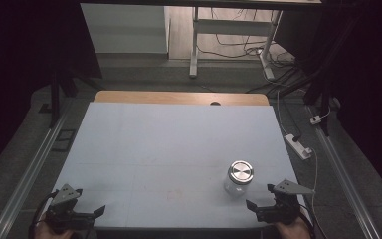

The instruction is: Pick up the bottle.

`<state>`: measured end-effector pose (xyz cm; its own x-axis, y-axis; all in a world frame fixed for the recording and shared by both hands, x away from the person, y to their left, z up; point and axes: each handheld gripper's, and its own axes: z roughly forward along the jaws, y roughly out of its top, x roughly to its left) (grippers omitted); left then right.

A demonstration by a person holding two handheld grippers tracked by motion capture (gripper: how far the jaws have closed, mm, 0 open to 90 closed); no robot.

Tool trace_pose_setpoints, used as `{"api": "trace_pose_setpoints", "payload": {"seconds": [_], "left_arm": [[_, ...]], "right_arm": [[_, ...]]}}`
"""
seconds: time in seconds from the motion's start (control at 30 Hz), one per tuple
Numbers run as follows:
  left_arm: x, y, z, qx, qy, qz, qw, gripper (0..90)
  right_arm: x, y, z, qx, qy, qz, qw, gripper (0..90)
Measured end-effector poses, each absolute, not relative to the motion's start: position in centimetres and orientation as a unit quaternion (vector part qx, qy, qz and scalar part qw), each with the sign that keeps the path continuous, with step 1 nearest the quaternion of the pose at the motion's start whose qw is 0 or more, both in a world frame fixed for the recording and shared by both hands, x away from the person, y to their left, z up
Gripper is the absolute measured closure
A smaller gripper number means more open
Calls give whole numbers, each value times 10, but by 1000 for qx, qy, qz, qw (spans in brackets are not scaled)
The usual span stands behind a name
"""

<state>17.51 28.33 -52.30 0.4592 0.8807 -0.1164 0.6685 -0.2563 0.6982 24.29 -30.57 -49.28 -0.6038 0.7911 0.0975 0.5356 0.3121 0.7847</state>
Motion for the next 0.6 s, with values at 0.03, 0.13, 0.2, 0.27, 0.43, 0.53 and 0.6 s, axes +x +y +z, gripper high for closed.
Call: {"api": "trace_pose_setpoints", "payload": {"seconds": [0.03, 0.13, 0.2, 0.27, 0.43, 0.53, 0.6], "left_arm": [[175, 283, -523, 778, 497, 151, 353, 0], [175, 283, -523, 780, 494, 150, 354, 0], [175, 283, -523, 781, 492, 149, 354, 0], [175, 283, -523, 782, 491, 147, 353, 0], [175, 282, -523, 784, 489, 148, 353, 0], [175, 282, -523, 784, 489, 147, 352, 0], [175, 282, -523, 785, 488, 148, 352, 0]], "right_arm": [[243, -305, -493, 416, 796, 412, 155, 0], [243, -304, -493, 412, 799, 409, 154, 0], [243, -303, -492, 404, 802, 411, 155, 0], [243, -302, -492, 402, 802, 413, 157, 0], [243, -298, -488, 394, 800, 425, 158, 0], [244, -297, -489, 395, 801, 422, 157, 0], [245, -296, -491, 396, 802, 419, 160, 0]]}}
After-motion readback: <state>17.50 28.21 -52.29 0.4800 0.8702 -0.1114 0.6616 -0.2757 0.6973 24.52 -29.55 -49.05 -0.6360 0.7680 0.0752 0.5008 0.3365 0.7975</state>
